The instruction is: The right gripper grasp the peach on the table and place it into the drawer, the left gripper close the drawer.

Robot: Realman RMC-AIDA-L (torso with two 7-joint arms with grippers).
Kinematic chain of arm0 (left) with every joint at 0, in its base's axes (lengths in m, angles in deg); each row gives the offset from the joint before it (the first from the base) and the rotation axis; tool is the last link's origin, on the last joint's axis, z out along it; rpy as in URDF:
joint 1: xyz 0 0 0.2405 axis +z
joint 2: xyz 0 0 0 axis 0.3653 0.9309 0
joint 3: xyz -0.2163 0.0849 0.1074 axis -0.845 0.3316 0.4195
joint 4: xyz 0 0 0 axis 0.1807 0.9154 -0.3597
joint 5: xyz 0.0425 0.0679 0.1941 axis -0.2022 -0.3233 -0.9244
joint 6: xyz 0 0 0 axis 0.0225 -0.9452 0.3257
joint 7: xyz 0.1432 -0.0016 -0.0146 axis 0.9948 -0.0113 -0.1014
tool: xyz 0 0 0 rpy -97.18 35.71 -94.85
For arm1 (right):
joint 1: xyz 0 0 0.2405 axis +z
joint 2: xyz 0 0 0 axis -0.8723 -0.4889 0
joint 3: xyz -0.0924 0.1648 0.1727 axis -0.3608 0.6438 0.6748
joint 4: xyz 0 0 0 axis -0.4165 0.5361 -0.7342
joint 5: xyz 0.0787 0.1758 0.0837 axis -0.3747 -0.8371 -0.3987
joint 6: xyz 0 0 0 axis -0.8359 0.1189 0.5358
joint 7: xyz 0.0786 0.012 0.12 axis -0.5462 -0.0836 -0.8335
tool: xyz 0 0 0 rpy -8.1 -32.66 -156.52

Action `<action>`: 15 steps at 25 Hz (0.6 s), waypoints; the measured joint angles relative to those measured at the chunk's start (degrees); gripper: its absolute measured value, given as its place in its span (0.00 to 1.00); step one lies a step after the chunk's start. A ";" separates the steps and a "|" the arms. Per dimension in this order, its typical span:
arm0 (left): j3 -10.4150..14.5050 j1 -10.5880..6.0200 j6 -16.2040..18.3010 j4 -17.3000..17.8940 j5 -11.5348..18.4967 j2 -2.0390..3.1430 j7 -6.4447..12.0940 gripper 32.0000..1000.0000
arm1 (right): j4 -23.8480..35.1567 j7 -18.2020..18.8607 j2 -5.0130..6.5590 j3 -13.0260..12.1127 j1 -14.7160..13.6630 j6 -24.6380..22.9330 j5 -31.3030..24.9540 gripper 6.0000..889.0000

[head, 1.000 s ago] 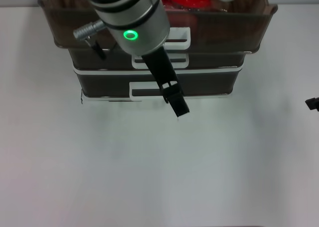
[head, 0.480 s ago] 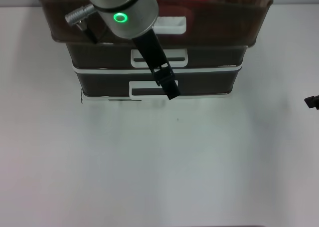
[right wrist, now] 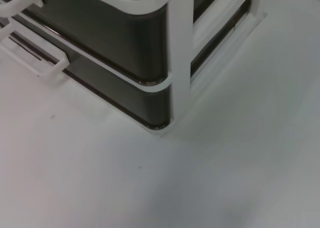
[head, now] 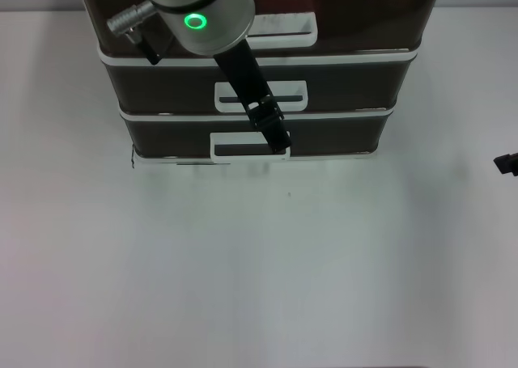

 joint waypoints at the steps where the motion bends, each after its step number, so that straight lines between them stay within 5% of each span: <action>1: 0.06 0.00 0.03 0.07 0.07 0.00 0.00 0.86 | 0.00 0.00 0.00 0.00 0.00 0.00 0.00 1.00; 8: 0.42 0.12 1.29 0.80 0.70 -0.17 -0.43 0.86 | 0.00 0.00 0.00 0.00 0.01 0.00 0.01 1.00; 15: 1.31 1.17 4.16 3.74 4.97 -0.17 -2.11 0.86 | 0.00 0.00 0.00 0.00 0.26 0.00 0.02 1.00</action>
